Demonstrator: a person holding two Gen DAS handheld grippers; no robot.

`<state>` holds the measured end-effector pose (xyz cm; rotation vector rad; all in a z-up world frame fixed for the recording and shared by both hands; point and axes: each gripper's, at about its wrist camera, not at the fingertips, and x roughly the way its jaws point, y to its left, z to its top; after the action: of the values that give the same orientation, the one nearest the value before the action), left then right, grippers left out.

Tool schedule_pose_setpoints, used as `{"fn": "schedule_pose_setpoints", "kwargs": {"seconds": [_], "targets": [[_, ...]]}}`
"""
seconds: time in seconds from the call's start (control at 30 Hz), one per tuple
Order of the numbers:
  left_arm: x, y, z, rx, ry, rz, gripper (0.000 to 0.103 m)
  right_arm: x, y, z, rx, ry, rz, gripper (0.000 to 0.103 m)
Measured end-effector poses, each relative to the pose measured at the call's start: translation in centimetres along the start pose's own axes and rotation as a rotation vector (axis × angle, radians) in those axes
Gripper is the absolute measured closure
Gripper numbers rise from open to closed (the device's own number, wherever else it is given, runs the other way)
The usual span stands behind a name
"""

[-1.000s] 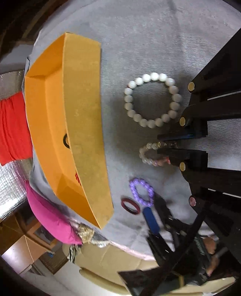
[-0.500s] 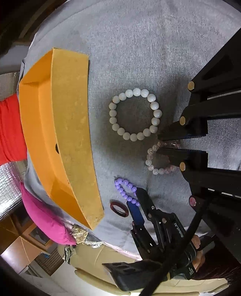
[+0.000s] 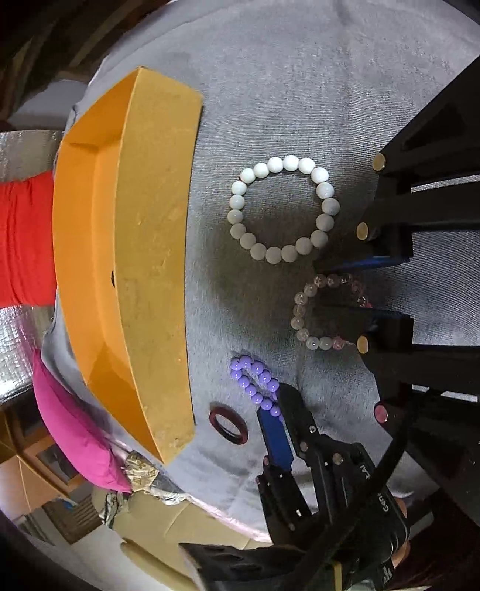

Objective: Organize jewelry

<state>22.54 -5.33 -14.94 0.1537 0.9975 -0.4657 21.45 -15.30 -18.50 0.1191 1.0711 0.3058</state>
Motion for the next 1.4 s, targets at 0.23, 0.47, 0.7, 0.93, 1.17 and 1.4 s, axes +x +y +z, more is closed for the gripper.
{"fn": "schedule_pose_setpoints", "kwargs": {"seconds": [0.23, 0.47, 0.7, 0.93, 1.17, 1.4], "targets": [[0.4, -0.7, -0.1, 0.012, 0.008, -0.02, 0.049, 0.2, -0.2, -0.1, -0.004, 0.003, 0.002, 0.086], [0.3, -0.4, -0.4, 0.023, -0.001, -0.035, 0.047, -0.3, -1.0, -0.5, -0.004, 0.013, 0.021, 0.086], [0.5, -1.1, -0.8, 0.043, 0.01, -0.008, 0.031, -0.4, -1.3, -0.8, -0.014, 0.016, 0.033, 0.086], [0.2, -2.3, -1.0, 0.089, 0.018, 0.056, 0.029, -0.2, -1.3, -0.7, -0.011, 0.02, 0.033, 0.086], [-0.6, -2.3, -1.3, 0.124, -0.01, 0.085, 0.054, 0.0, -1.0, -0.4, -0.008, 0.019, 0.02, 0.086], [-1.0, -2.2, -1.4, 0.137, -0.02, 0.083, 0.077, 0.2, -0.8, -0.2, -0.015, 0.007, 0.008, 0.086]]}}
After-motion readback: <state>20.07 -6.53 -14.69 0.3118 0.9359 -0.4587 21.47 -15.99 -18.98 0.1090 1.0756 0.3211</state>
